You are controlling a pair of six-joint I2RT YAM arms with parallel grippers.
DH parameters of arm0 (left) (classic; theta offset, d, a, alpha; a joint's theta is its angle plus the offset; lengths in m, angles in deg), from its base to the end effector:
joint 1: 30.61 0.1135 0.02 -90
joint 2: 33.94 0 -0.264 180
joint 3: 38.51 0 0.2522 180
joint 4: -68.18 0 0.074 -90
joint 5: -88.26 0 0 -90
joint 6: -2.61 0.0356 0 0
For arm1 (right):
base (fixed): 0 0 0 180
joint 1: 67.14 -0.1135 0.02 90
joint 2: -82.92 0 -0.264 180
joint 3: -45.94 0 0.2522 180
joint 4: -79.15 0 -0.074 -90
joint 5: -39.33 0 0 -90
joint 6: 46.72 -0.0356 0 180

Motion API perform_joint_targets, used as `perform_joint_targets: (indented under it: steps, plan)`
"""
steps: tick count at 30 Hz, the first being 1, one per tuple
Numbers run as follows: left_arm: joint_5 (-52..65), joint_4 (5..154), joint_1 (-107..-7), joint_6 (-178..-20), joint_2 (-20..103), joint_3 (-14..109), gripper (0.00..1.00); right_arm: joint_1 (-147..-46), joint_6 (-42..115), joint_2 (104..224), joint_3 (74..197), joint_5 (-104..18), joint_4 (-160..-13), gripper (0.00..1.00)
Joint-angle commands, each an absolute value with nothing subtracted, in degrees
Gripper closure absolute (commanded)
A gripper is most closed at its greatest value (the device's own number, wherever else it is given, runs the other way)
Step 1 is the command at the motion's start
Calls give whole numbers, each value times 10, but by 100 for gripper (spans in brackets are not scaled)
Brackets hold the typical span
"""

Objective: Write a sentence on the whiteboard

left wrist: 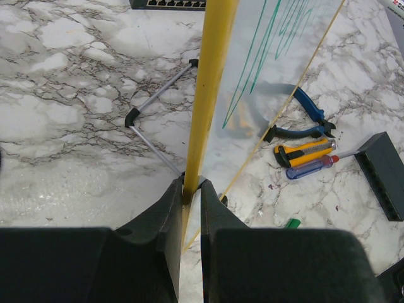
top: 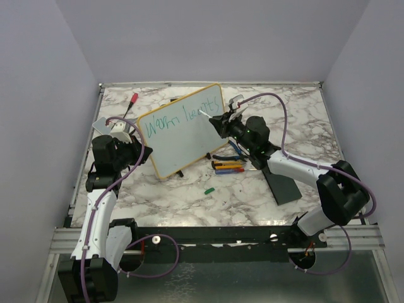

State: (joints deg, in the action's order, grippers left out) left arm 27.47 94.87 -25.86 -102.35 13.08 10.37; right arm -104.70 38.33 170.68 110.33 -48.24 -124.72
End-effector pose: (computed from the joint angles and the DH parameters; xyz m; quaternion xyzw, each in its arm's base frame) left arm 0.1882 -0.0018 0.2707 -0.0058 0.8266 -0.2580 0.5002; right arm 0.2771 0.2150 0.2782 -0.2121 0.6713 0.2713 0.6563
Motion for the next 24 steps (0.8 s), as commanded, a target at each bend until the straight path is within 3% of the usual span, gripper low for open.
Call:
perform_joint_targets:
  steps: [1, 24]
  plan:
    - [251, 941, -256, -1023, 127, 103, 100, -1051, 380, 1714, 1118, -518, -1256, 99]
    - [251, 941, -255, -1024, 126, 103, 100, -1052, 379, 1706, 1119, -529, -1258, 99]
